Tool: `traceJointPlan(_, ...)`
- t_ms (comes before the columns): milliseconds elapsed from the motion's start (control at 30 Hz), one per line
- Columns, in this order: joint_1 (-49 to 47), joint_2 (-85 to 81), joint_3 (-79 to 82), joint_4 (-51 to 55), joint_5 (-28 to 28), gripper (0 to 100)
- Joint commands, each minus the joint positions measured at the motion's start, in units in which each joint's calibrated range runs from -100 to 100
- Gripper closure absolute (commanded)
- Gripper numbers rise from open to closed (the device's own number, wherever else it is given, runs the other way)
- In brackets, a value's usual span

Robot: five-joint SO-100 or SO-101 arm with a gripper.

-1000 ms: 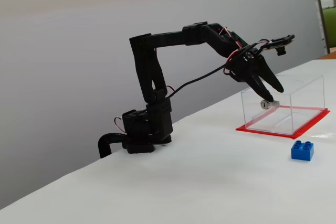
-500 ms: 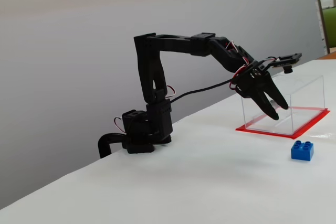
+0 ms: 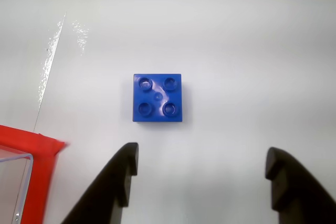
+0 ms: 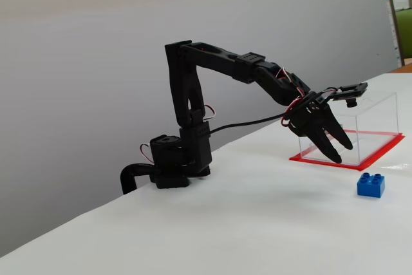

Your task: Pick the blue lego brick and place it into the transparent box

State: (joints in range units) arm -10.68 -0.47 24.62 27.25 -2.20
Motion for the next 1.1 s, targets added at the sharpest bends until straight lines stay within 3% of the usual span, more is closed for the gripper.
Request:
traceJointPlan(0,0.59,-0.43,0.42,-2.10,0.16,73)
traceJointPlan(233,0.74,1.19,2.23,-6.80,-0.10,73)
traceJointPlan(1067,-1.33,12.39,-7.90,-6.88,-0.93,73)
